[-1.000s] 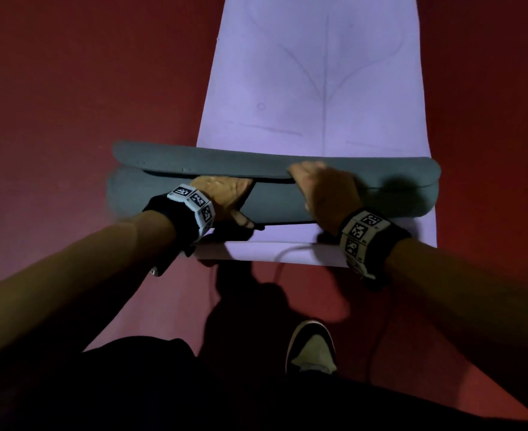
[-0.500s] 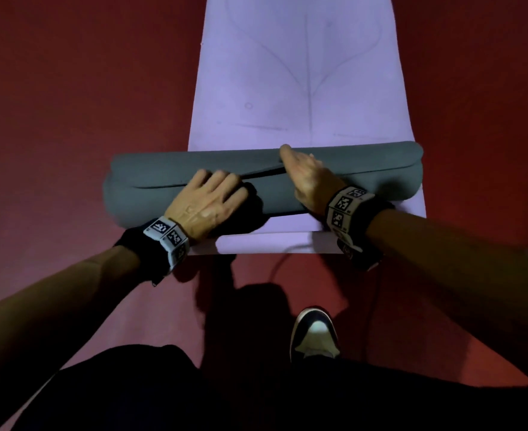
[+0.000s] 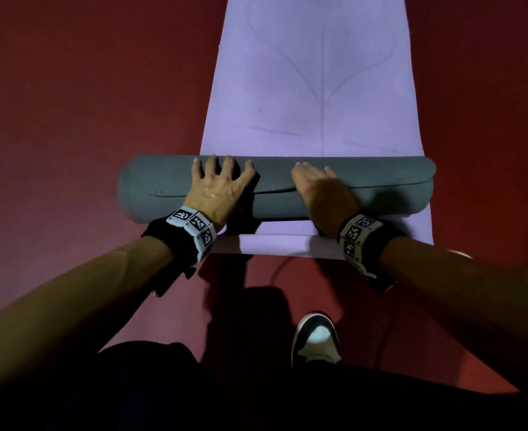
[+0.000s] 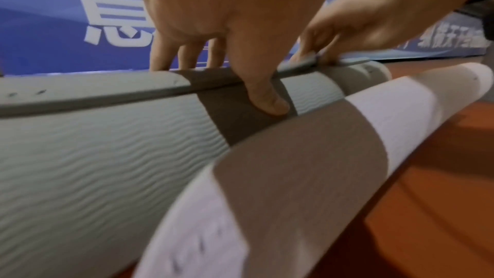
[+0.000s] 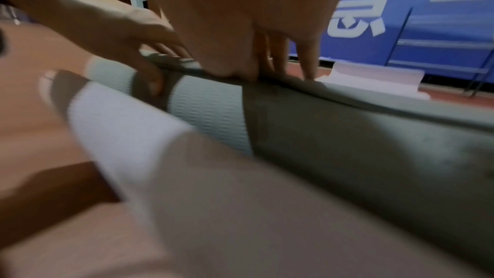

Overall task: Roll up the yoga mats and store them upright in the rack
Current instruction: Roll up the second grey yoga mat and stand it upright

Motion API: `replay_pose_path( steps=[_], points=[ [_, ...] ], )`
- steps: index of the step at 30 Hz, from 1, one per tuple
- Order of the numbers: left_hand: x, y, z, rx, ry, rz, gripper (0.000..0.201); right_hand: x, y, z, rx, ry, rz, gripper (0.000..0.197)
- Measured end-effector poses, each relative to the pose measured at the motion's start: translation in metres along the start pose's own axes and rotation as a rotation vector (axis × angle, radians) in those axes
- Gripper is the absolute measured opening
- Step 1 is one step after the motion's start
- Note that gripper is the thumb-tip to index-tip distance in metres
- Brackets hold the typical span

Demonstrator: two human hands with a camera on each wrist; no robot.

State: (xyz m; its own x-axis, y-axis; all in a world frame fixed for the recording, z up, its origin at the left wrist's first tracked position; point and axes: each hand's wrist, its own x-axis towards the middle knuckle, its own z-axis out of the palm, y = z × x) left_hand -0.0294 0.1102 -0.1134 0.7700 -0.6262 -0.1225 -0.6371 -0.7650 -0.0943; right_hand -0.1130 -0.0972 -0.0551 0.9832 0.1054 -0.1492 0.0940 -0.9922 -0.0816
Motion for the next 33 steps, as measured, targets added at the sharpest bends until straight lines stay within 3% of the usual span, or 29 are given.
replay_pose_path(
  steps=[5, 6, 10, 16, 22, 25, 30, 33],
  points=[
    [0.005, 0.005, -0.017, -0.044, 0.048, 0.127, 0.063, -0.011, -0.006, 0.013, 0.024, -0.091, -0.004, 0.059],
    [0.009, 0.008, -0.022, -0.052, 0.022, 0.159, 0.068, -0.013, -0.006, 0.014, 0.056, -0.091, -0.011, 0.059],
    [0.035, 0.039, -0.035, -0.040, -0.091, 0.197, 0.118, -0.013, -0.002, 0.014, 0.143, -0.012, 0.000, 0.060],
    [0.059, 0.074, -0.040, -0.207, -0.182, 0.060, 0.097, -0.001, -0.006, 0.010, 0.323, 0.242, 0.114, 0.029],
    [0.063, 0.078, -0.047, -0.172, -0.269, 0.016, 0.095, 0.008, -0.012, -0.002, 0.250, 0.166, 0.277, 0.021],
    [0.067, 0.085, -0.049, -0.170, -0.317, -0.017, 0.092, 0.010, -0.018, -0.010, 0.250, 0.103, 0.436, 0.026],
    [0.066, 0.095, -0.049, -0.154, -0.326, -0.002, 0.105, 0.006, -0.025, -0.018, 0.293, 0.000, 0.609, 0.031],
    [0.065, 0.094, -0.054, -0.152, -0.376, 0.018, 0.117, 0.009, -0.025, -0.019, 0.410, 0.063, 0.727, 0.036]
  ],
)
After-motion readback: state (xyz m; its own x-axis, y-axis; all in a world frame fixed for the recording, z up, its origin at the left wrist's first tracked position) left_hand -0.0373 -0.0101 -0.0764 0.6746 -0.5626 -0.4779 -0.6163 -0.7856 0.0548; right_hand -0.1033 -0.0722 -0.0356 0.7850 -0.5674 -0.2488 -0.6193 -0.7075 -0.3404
